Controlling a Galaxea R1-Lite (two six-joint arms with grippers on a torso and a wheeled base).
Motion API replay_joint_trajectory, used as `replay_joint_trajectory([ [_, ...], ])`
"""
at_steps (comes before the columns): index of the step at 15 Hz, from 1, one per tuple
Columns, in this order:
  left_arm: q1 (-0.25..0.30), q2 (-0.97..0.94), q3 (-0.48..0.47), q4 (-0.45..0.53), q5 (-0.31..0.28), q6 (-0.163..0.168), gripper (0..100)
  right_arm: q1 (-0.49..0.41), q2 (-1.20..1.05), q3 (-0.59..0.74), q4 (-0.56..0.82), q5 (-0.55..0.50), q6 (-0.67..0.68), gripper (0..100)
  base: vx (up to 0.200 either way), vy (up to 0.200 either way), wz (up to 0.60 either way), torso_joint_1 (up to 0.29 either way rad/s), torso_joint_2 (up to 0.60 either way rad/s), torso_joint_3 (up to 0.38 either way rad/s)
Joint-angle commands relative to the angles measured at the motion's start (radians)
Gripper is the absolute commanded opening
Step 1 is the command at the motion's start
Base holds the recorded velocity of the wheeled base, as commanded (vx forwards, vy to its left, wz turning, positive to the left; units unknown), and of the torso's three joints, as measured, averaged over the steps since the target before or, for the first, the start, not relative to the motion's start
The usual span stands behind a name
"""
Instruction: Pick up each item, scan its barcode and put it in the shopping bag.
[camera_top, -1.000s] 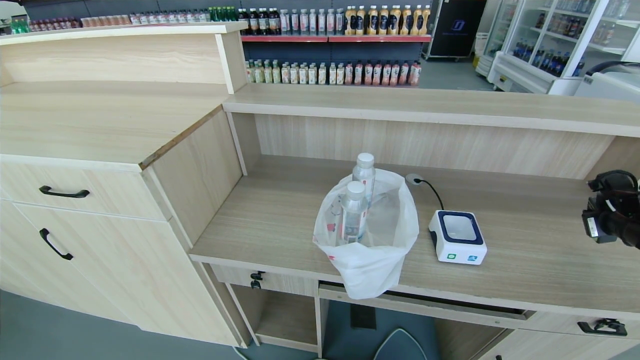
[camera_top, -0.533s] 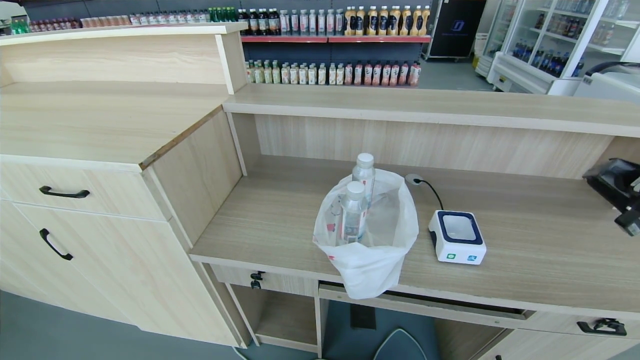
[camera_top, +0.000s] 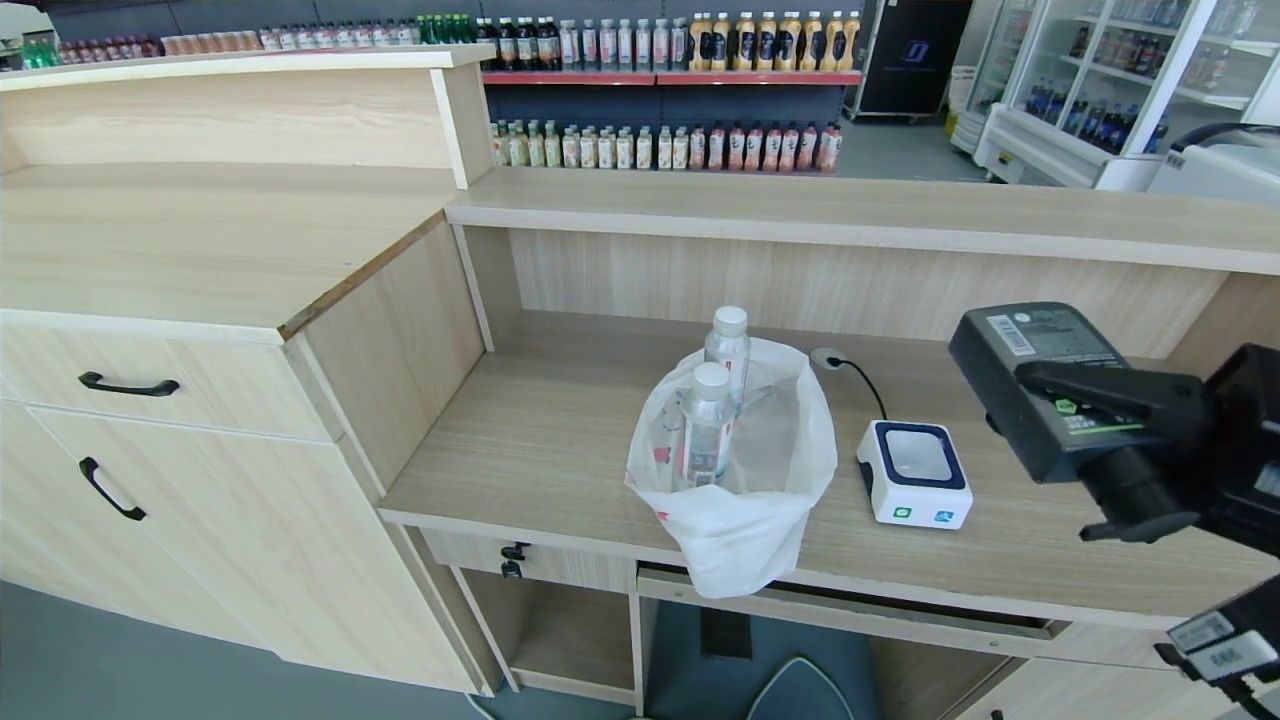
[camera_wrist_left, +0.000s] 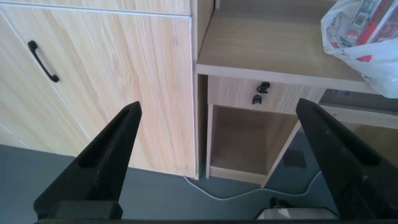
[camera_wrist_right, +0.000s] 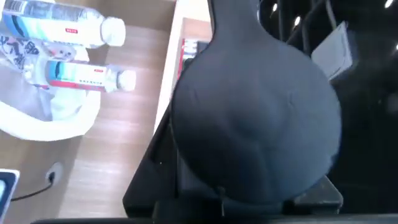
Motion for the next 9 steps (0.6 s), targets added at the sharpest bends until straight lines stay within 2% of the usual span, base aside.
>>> replay_joint_trajectory([
  [1, 0.0, 0.0, 0.0, 0.0, 0.0, 0.0, 100, 0.219, -0.081, -0.015, 0.065, 0.013, -0.187, 0, 0.0, 0.0, 0.0, 0.0, 0.0, 0.0],
  [3, 0.0, 0.0, 0.0, 0.0, 0.0, 0.0, 100, 0.371, -0.101, -0.024, 0.047, 0.015, -0.255, 0, 0.0, 0.0, 0.0, 0.0, 0.0, 0.0],
  [9, 0.0, 0.0, 0.0, 0.0, 0.0, 0.0, 100, 0.603, -0.124, -0.033, 0.004, 0.013, -0.298, 0, 0.0, 0.0, 0.0, 0.0, 0.0, 0.0],
])
